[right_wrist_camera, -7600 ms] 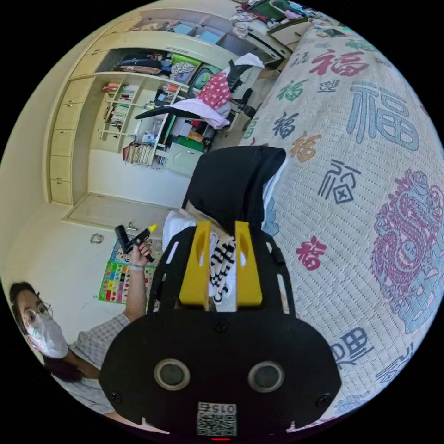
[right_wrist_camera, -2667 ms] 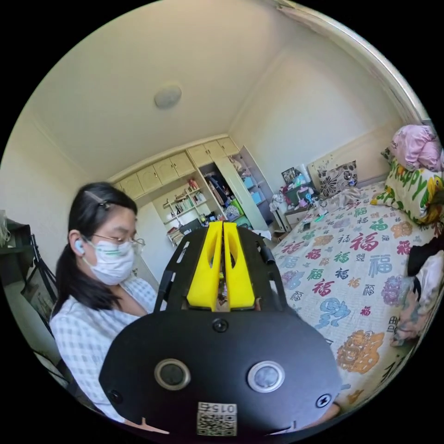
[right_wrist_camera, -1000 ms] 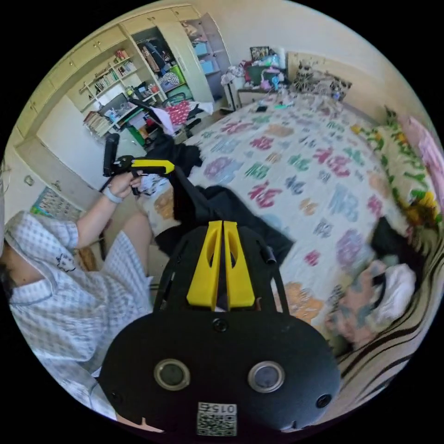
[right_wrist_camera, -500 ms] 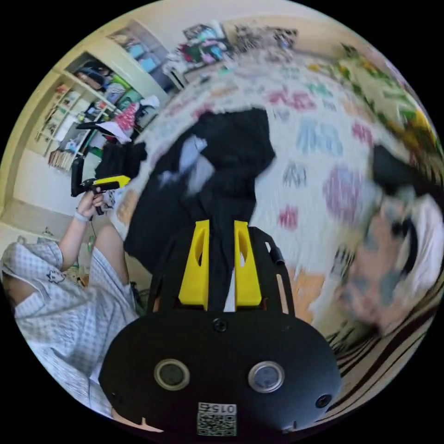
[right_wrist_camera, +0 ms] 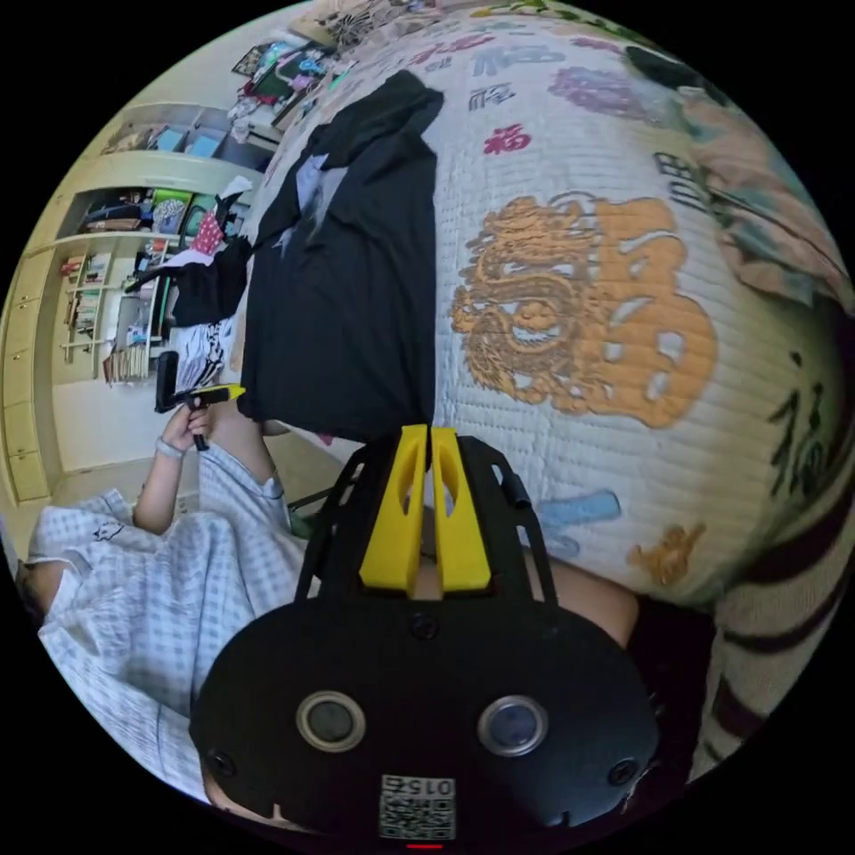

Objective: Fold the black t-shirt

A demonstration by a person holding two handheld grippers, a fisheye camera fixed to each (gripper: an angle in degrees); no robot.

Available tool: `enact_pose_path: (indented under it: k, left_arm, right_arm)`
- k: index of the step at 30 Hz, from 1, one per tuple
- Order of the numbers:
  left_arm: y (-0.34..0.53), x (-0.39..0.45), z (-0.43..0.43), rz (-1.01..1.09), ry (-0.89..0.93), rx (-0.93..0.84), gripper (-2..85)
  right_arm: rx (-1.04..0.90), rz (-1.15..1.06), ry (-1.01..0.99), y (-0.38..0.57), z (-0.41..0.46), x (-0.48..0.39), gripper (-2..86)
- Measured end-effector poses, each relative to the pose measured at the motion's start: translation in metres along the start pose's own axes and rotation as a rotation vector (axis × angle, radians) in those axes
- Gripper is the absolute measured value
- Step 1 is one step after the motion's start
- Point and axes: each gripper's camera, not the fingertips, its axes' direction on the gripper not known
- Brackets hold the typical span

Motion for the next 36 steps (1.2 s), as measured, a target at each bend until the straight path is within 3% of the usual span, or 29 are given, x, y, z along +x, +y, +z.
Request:
enact_pose_path:
  k: [5, 8, 12, 18, 22, 28, 31, 34, 36]
  left_arm:
    - [0.015, 0.016, -0.014, 0.032, -0.125, 0.038, 6.8]
    - [0.019, -0.005, -0.009, -0.057, -0.054, 0.057, 7.2]
    - [0.007, -0.014, 0.02, -0.115, -0.088, -0.037, 5.4]
    - [-0.003, -0.003, 0.024, -0.035, -0.173, -0.121, -0.3]
    - [0.023, 0.018, -0.013, 0.027, -0.235, -0.071, -0.6]
    - [0.037, 0.017, -0.023, 0.013, -0.313, -0.11, 1.6]
    - [0.032, 0.008, -0.007, -0.029, -0.3, -0.242, 6.2]
    - [0.031, 0.026, -0.038, -0.001, -0.412, -0.148, 7.9]
    - [0.004, 0.057, -0.067, 0.108, -0.491, 0.03, 9.3]
  right_arm:
    - [0.157, 0.115, -0.014, 0.06, -0.048, 0.026, -0.2]
    - [0.205, 0.18, -0.03, 0.084, -0.064, 0.043, -0.3]
    - [0.229, 0.202, -0.084, 0.089, -0.067, 0.052, -0.3]
    - [0.151, 0.147, -0.008, 0.073, -0.068, 0.037, -0.3]
    - [0.089, 0.076, 0.032, 0.074, -0.075, 0.015, -0.1]
    - [-0.077, 0.018, 0.104, 0.07, -0.054, -0.011, 1.8]
    - [-0.102, 0.028, 0.098, 0.062, -0.054, -0.01, 5.6]
    - [-0.013, -0.001, 0.169, 0.052, -0.089, -0.019, 6.3]
    - [0.089, -0.101, 0.218, 0.033, -0.114, -0.038, 6.9]
